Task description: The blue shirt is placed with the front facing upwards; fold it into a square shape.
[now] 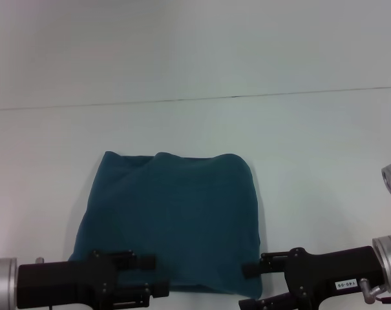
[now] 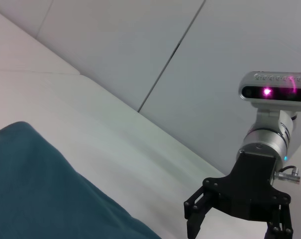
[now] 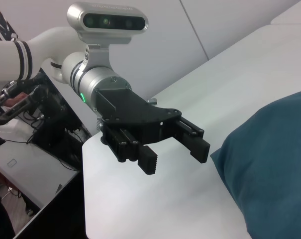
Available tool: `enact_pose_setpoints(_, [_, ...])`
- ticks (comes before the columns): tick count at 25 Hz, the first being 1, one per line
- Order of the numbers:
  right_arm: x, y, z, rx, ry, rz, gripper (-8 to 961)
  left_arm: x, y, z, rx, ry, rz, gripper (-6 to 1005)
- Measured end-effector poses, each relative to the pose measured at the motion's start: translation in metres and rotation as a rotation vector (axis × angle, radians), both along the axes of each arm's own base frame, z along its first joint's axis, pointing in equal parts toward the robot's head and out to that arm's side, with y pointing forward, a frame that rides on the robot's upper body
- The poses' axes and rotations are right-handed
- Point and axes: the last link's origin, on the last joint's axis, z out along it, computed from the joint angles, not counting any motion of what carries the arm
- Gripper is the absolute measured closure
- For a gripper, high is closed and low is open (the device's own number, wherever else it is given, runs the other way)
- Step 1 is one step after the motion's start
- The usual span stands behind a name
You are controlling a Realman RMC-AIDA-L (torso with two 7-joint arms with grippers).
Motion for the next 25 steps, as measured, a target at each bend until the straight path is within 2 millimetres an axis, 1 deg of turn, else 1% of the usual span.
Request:
enact_pose_setpoints(8, [0.0026, -0.0009, 0.0007, 0.011, 0.003, -0.015, 71, -0.0020, 0.0002, 0.0002, -0.013, 0.014, 0.017, 308])
enact_pose_setpoints(14, [0.0064, 0.0032, 0.0086, 0.073, 0.038, -0.062, 71, -0.0041, 0.0007, -0.0002, -0.012, 0.030, 0.022, 309])
enact_pose_setpoints(25, [0.0070, 0.0025, 0.0082, 0.071, 0.035, -0.062, 71, -0.0041, 0.0015, 0.0000, -0.007, 0.030, 0.022, 308])
